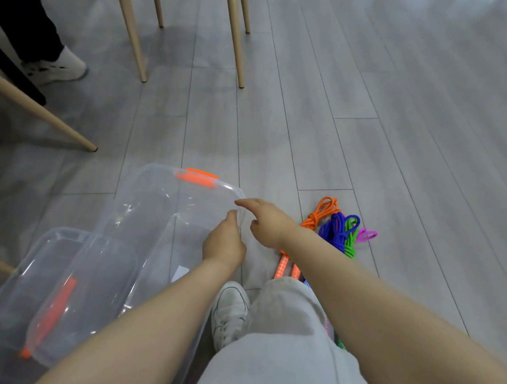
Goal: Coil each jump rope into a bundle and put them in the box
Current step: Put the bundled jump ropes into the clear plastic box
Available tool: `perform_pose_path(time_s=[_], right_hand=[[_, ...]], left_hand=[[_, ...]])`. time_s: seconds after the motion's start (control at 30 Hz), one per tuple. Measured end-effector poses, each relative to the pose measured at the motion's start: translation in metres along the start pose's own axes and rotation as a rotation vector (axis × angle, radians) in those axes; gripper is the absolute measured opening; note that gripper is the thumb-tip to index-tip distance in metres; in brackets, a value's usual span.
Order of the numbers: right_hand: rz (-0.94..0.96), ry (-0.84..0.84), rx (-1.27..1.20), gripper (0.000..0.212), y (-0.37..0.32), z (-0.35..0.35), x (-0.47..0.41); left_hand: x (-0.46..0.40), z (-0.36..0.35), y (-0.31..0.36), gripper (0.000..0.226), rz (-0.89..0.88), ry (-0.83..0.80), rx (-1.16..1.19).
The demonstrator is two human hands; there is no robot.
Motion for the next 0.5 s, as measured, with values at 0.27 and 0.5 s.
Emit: perform_pose_path(time_s=[0.27,0.5], right_hand=[[0.159,0.197,0.751,0.042,-0.011,0.027,0.013],[0.172,0.283,0.943,0.041,0.017,0.071,0.061]], left_hand=[[0.020,0.019,0.021,0.040,-0.171,-0.030,-0.054],[0.047,0.045,0.079,0.031,-0.427,-0.164,-0.226]])
Point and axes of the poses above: each hand's wrist, its own x-axis away from the middle knuckle, its own z-axis out of the back of the hand, y = z × x, the point moved 2 cm from there along -x, towards the middle knuckle, and after that the axes turned 10 degrees about x, right-handed, at the moved point
